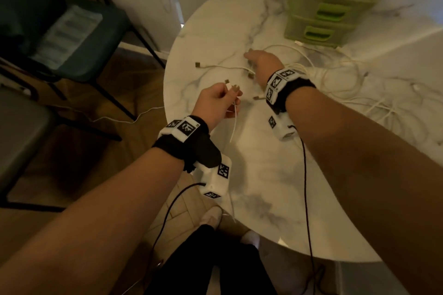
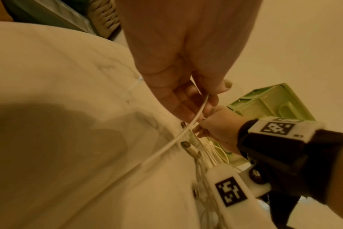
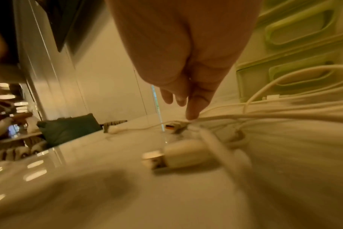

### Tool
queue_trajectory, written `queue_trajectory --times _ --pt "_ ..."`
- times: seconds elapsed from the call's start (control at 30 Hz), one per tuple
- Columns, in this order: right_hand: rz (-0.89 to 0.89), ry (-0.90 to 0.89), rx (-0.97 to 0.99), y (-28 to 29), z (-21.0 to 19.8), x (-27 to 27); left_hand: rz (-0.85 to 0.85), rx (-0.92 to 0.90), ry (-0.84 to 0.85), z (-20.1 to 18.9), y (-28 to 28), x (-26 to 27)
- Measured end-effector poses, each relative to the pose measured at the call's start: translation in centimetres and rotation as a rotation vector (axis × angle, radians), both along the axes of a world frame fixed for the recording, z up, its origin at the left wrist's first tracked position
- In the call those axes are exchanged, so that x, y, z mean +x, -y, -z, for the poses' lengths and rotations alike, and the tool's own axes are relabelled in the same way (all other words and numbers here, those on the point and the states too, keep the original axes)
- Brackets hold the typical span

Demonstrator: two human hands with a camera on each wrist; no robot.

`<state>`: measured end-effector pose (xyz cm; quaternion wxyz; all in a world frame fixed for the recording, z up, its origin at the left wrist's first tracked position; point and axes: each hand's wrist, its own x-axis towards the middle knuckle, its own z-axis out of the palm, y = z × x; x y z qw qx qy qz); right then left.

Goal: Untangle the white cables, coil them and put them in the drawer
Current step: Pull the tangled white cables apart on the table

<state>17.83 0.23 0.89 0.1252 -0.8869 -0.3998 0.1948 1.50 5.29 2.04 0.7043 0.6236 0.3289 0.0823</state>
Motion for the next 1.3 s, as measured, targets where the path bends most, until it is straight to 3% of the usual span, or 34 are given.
queue_trajectory --times 0.23,0.5,0.63,0.73,0.83,0.93,1.0,1.1,1.3 --pt "-0.16 0.268 -0.248 0.6 0.0 1.2 0.016 -0.05 0.024 0.1 0.1 0.7" --pt "-0.296 0.395 -0.406 3.0 -0.3 2.3 0.054 -0.026 0.033 -0.4 0.8 1.4" --pt "-0.226 0.518 -0.409 3.8 -0.9 2.4 0.08 -0.024 0.037 -0.6 1.4 1.3" --pt "-0.049 0.582 -0.344 5.2 -2.6 2.8 0.103 -0.045 0.052 -1.1 2.4 1.4" --pt "0.237 0.509 -0.105 6.9 -4.9 3.0 0.139 -0.055 0.063 -2.1 3.8 1.9" --pt "0.598 0.309 0.44 8.8 -7.1 2.3 0.177 -0.035 0.097 -3.5 5.2 2.7" --pt "0.724 0.255 0.694 10.1 -8.7 1.3 0.182 -0.022 0.135 -4.7 6.2 3.4" --pt "0.722 0.247 0.915 12.0 -10.5 -0.8 0.158 0.011 0.214 -6.6 7.5 4.5" --pt "0.677 -0.094 0.977 14.0 -10.5 -5.9 0.113 -0.033 0.343 -9.5 10.5 6.7"
